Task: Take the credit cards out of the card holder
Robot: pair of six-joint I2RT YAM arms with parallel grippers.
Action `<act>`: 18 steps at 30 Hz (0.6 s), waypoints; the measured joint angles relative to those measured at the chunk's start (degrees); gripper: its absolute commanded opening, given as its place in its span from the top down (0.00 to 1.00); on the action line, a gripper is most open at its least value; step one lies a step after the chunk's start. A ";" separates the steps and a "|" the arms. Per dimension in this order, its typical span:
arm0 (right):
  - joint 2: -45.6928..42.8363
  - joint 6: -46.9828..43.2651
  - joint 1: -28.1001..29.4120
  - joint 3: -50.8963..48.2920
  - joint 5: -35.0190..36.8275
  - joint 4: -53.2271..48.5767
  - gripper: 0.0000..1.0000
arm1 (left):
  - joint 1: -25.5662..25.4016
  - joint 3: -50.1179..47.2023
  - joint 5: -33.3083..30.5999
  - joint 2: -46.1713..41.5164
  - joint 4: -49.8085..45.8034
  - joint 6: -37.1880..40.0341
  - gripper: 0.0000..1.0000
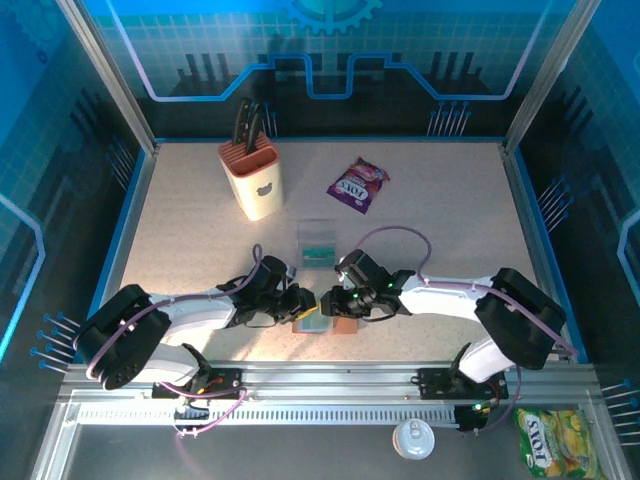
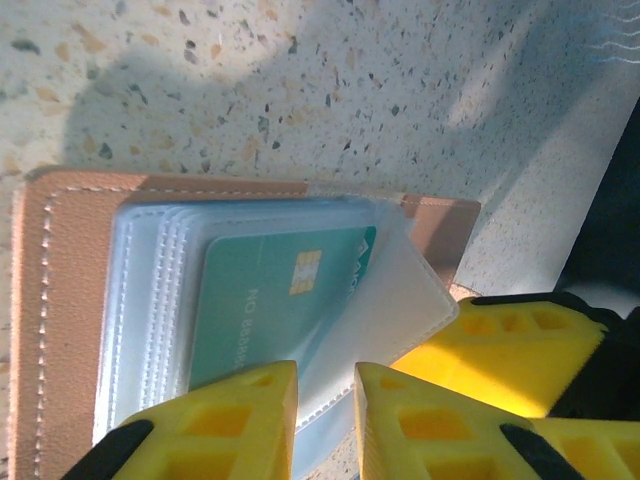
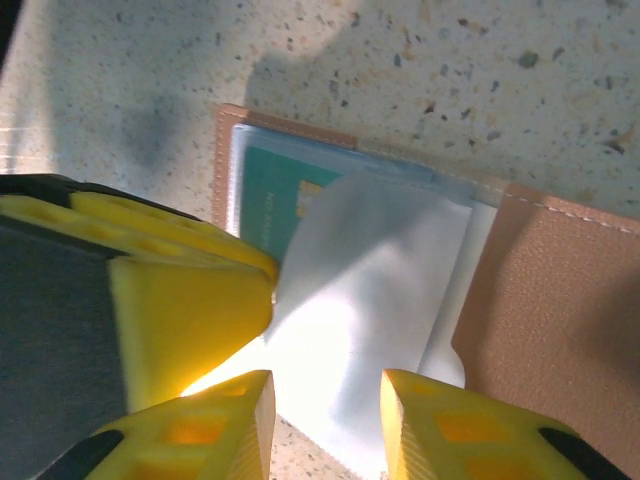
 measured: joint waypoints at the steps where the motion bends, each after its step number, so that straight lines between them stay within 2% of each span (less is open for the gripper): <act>1: -0.52 0.00 -0.11 0.00 0.04 -0.26 0.65 | 0.00 0.13 0.02 0.00 0.00 0.00 0.77; 10: -5.51 -0.48 -1.92 -0.07 1.42 -3.87 0.65 | -0.55 2.14 0.48 -0.02 -0.02 -0.02 0.76; 18: -11.85 -1.60 -4.66 -1.27 2.99 -7.50 0.64 | -1.29 4.20 0.90 0.02 -0.26 0.02 0.69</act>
